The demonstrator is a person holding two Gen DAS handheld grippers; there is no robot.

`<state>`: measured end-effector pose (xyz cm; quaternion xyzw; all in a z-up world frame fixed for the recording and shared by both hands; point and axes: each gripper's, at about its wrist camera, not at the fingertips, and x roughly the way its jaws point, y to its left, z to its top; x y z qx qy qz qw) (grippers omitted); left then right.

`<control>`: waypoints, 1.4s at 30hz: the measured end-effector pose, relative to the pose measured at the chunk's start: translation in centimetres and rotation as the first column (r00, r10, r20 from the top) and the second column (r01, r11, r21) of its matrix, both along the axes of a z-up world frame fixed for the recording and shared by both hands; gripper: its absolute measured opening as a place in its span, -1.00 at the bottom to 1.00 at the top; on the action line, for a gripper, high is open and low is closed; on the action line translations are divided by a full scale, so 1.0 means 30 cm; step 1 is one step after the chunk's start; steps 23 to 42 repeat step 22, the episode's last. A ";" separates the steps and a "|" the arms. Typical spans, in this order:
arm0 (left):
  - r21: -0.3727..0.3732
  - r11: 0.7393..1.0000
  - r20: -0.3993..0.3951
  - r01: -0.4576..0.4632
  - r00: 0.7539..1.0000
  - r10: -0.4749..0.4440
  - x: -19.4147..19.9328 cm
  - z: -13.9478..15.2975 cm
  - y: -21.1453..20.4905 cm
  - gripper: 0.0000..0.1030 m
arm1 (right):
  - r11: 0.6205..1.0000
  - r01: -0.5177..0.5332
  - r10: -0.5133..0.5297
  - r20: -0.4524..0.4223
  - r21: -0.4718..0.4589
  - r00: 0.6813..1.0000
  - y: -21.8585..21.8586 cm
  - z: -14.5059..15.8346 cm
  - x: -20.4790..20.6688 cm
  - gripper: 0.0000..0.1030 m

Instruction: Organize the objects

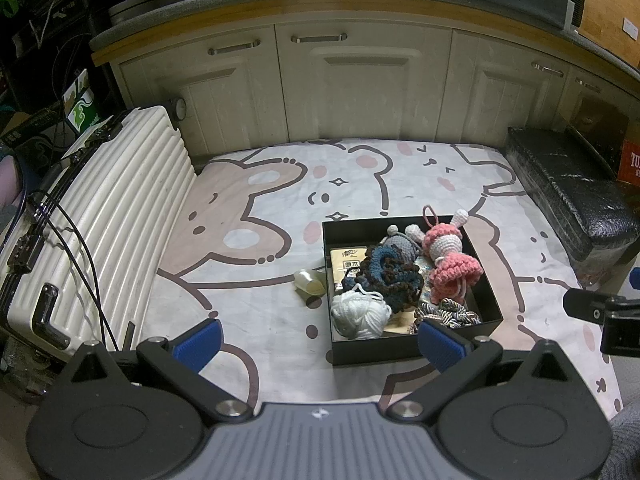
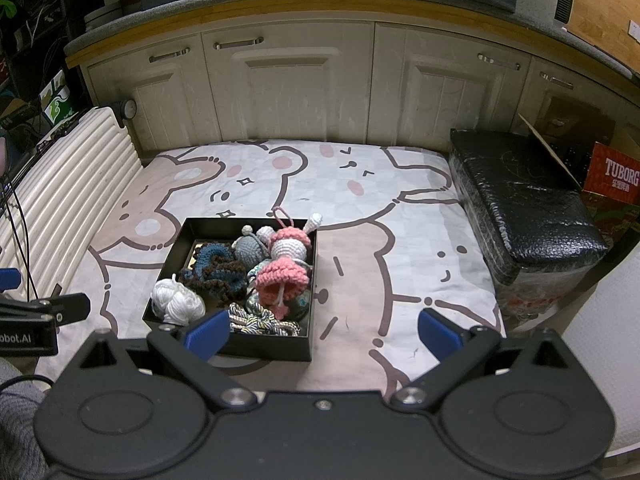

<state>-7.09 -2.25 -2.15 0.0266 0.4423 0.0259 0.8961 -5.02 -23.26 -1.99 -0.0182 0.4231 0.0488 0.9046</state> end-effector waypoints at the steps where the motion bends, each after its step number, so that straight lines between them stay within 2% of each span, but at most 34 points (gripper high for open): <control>1: 0.000 1.000 0.000 0.000 1.000 0.000 0.000 0.000 0.000 1.00 | 1.000 0.000 0.000 0.000 0.000 1.000 0.000 0.000 0.000 0.97; 42: -0.005 1.000 -0.002 -0.003 1.000 0.003 -0.003 0.000 -0.010 1.00 | 1.000 0.000 0.000 -0.001 -0.001 1.000 0.002 -0.002 0.000 0.97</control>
